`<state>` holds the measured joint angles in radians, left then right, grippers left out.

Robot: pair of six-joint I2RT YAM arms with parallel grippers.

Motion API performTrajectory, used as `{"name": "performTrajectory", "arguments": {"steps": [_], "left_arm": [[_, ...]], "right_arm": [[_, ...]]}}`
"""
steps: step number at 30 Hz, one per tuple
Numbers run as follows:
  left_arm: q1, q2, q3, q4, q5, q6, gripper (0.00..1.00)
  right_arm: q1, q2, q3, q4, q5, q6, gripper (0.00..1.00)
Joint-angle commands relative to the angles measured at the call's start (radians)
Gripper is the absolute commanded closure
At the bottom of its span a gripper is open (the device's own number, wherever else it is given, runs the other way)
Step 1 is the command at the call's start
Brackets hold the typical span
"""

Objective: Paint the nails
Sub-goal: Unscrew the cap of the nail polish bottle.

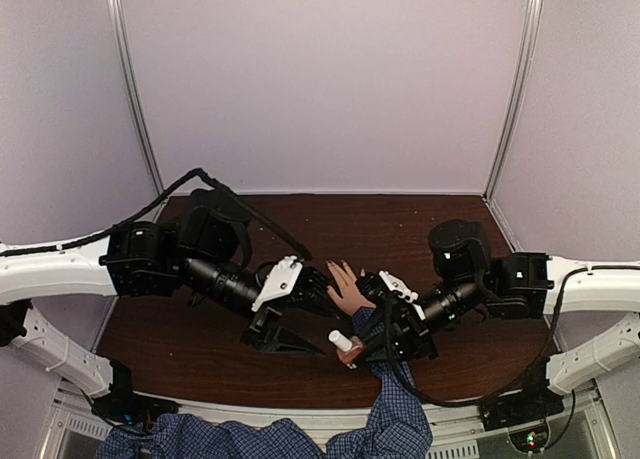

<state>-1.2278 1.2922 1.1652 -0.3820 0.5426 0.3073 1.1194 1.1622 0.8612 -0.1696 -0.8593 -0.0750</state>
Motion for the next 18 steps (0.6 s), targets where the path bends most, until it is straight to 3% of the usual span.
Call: {"name": "performTrajectory", "arguments": {"steps": [1,18], "left_arm": [[-0.019,0.007,0.024,0.066,-0.005,0.049,0.46],[-0.09,0.032,0.059,-0.005,-0.065,0.138,0.62]], "right_arm": [[0.011,0.016,0.043,-0.008,-0.078,0.007,1.0],[0.013,0.047,0.044,0.05,-0.131,0.041,1.0]]}}
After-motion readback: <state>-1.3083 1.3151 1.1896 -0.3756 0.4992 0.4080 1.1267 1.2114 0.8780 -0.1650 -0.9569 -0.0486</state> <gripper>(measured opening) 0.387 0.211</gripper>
